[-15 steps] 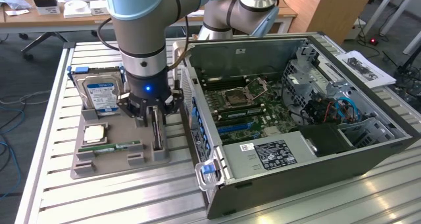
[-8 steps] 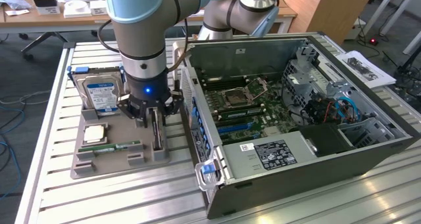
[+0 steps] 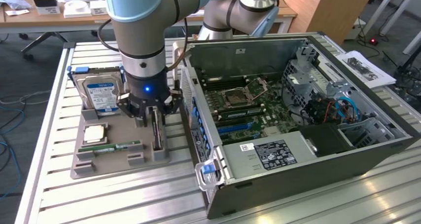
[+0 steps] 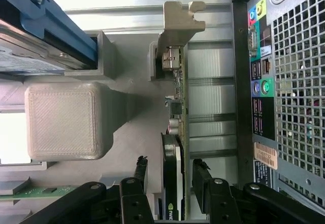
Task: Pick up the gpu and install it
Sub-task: 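Pick up the gpu and move the gpu toward the slot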
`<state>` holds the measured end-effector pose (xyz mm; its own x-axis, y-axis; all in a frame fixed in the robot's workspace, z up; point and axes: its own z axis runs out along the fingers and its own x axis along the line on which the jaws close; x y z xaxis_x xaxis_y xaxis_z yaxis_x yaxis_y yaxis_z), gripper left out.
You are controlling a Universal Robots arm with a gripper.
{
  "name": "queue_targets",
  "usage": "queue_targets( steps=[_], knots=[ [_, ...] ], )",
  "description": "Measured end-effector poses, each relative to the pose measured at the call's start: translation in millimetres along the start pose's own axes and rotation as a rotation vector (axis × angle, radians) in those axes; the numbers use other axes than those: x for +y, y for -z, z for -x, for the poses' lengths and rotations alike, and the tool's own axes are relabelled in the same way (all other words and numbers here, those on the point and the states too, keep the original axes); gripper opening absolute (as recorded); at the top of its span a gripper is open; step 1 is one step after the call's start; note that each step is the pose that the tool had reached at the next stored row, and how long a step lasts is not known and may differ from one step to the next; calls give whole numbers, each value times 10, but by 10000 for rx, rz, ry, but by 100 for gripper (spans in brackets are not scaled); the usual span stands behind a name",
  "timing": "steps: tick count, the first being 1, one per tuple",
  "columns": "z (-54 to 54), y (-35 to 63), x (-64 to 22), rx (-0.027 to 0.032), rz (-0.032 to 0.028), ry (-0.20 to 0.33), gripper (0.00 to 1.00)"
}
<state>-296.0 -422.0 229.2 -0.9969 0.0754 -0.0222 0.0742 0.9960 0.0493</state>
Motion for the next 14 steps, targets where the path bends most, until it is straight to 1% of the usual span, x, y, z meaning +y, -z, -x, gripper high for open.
queue_targets(
  steps=[14],
  knots=[
    [-5, 0, 8, 1, 0, 0, 49]
  ],
)
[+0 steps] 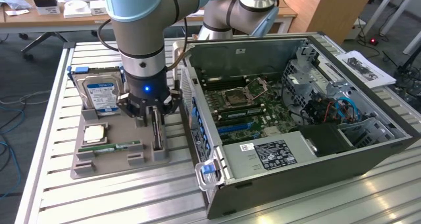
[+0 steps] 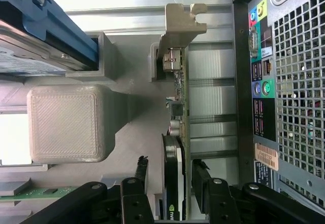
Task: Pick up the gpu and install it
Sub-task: 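Pick up the gpu and move the gpu toward the slot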
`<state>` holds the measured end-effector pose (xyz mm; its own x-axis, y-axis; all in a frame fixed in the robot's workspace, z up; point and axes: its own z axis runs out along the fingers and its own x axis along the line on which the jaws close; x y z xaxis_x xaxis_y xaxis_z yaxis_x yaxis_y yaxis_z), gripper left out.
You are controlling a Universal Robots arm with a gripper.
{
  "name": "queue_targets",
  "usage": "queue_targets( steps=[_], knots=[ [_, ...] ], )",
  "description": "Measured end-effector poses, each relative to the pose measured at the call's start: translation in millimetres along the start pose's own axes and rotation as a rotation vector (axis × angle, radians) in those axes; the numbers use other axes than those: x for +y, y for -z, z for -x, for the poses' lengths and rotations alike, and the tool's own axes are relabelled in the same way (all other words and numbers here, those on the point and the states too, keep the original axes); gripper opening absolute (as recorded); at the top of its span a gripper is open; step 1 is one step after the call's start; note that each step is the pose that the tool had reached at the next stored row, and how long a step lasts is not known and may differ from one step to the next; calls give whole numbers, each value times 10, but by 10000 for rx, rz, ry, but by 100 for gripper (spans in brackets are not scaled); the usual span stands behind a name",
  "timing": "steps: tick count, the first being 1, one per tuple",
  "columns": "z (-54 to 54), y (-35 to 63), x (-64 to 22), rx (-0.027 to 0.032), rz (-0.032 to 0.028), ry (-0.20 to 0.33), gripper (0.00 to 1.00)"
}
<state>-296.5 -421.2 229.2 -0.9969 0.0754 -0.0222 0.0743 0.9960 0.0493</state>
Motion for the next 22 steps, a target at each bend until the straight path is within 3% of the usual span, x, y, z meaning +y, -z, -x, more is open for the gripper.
queue_targets(
  steps=[2, 3, 22],
  knots=[
    [0, 0, 0, 0, -1, 1, 47],
    [0, 0, 0, 0, 0, 0, 40],
    [11, 1, -26, 0, -1, 1, 40]
  ],
)
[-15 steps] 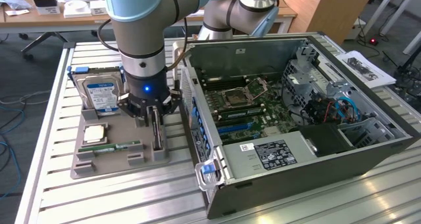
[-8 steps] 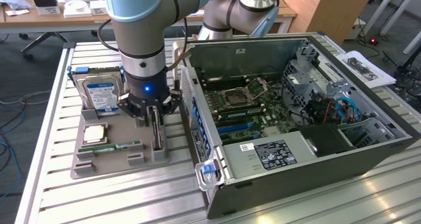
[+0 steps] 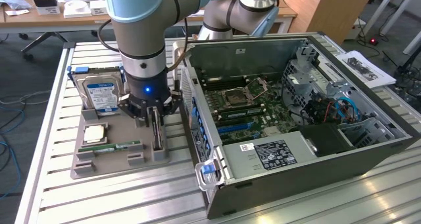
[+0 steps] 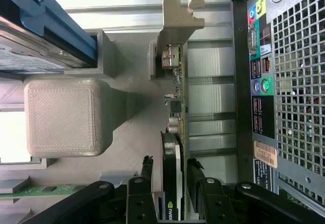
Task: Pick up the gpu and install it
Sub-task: 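Pick up the gpu and move the gpu toward the slot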
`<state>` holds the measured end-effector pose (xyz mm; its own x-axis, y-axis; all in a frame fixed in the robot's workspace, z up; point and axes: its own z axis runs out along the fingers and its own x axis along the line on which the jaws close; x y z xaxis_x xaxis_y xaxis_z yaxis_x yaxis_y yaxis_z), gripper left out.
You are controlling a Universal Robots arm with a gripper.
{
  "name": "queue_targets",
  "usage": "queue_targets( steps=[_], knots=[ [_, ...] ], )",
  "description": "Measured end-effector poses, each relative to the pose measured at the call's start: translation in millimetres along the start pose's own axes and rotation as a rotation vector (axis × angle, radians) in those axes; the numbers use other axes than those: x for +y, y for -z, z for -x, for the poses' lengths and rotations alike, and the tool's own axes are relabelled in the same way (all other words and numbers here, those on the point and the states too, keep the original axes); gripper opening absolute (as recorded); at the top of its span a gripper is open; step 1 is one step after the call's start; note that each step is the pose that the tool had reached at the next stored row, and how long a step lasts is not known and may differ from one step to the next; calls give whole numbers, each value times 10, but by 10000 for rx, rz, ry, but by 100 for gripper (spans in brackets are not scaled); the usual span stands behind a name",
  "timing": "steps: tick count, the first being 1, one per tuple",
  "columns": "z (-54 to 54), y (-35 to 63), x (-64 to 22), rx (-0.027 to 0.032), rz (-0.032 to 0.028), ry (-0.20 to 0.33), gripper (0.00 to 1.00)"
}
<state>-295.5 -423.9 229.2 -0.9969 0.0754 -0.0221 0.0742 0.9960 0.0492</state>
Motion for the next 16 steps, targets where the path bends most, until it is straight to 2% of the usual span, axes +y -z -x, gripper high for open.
queue_targets(
  steps=[16],
  knots=[
    [10, 0, -9, 0, 0, 0, 40]
  ],
)
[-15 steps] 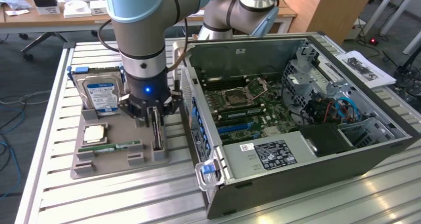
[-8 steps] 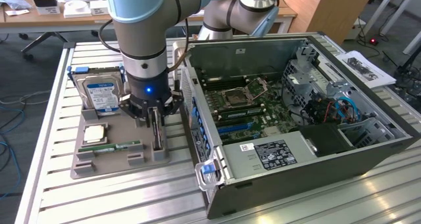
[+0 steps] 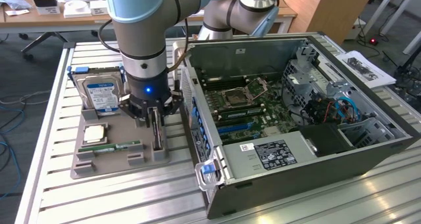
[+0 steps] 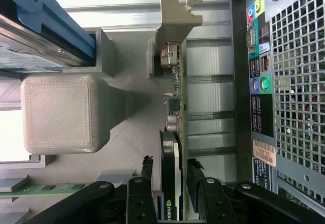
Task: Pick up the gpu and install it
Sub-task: 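Pick up the gpu and move the gpu toward the slot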
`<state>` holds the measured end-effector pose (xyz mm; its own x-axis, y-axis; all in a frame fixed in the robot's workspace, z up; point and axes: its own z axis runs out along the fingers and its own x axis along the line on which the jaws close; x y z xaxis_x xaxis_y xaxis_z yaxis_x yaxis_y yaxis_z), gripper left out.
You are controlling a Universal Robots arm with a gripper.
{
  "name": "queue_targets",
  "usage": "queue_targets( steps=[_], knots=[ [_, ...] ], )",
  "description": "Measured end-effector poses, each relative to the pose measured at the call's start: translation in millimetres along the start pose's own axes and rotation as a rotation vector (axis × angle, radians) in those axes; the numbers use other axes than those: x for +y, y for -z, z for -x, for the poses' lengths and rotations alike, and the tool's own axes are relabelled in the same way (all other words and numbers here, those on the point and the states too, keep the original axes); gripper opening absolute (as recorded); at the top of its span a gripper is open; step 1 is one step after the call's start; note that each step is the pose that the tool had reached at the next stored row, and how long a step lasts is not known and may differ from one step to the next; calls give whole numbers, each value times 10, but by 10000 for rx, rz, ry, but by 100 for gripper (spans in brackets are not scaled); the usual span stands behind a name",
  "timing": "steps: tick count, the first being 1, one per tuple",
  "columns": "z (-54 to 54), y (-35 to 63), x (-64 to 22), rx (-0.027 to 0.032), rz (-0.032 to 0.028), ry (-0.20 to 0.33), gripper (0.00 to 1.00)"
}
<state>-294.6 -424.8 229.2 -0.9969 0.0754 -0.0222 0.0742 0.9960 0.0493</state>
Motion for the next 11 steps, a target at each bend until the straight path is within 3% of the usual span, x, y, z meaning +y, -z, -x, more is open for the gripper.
queue_targets(
  steps=[8, 10, 11],
  knots=[
    [0, 0, 0, 0, 1, 0, 40],
    [0, 0, 0, 0, 0, 0, 39],
    [0, 0, 0, 1, 1, 1, 33]
  ],
)
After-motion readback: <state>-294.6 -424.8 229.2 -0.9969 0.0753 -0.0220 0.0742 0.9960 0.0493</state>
